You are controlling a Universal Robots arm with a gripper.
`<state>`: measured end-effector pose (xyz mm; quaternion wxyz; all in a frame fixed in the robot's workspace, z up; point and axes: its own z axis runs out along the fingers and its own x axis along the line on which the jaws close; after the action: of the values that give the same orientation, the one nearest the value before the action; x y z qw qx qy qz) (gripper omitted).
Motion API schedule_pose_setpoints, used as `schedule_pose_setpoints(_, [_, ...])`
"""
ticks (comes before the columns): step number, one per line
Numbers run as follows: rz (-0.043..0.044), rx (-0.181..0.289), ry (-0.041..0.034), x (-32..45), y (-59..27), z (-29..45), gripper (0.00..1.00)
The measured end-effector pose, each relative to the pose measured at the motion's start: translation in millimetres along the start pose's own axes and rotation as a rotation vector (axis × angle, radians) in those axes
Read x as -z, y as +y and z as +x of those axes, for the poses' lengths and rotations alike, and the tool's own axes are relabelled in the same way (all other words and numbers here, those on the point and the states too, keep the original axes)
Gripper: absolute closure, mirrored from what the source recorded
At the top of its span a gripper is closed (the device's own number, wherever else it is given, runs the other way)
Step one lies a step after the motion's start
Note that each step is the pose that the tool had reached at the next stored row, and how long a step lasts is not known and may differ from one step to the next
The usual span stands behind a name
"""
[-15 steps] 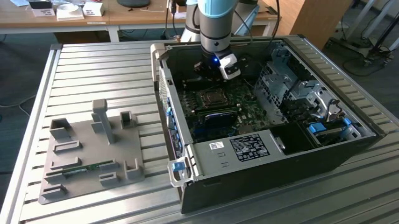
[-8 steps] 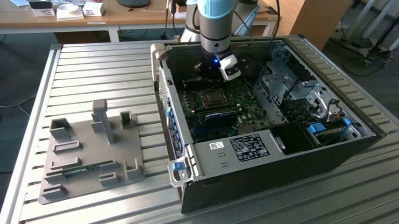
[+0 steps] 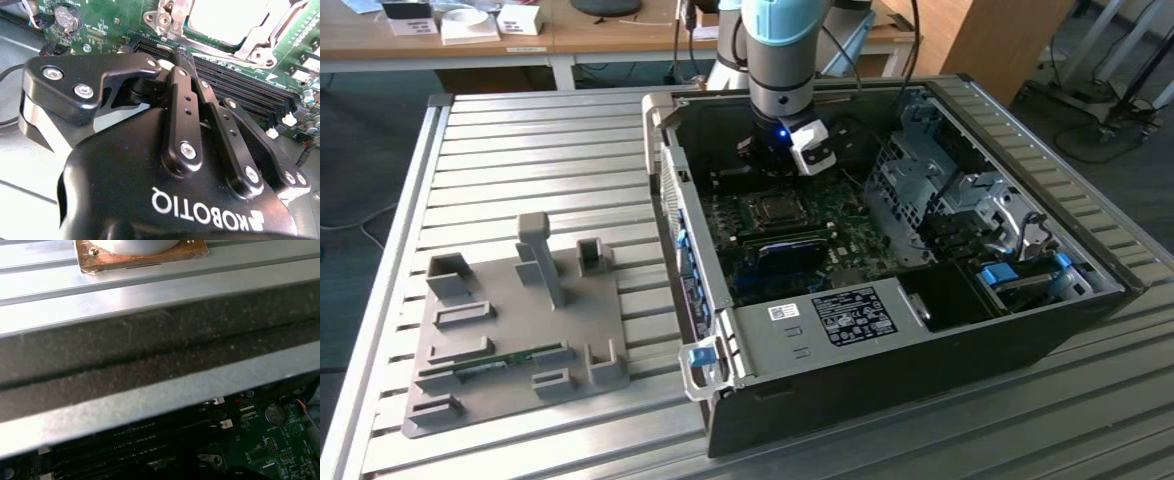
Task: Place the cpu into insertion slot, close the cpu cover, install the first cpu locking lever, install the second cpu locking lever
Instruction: 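Install the first cpu locking lever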
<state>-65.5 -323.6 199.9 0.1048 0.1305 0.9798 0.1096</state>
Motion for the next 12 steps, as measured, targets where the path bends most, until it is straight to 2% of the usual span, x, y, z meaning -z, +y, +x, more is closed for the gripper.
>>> schedule_pose_setpoints(3, [-0.0014,0.001,-0.0055,-0.5,-0.5,1.1,0.89])
schedule_pose_setpoints(12, [-0.0006,-0.004,-0.0072,-1.4,3.8,2.9,0.89])
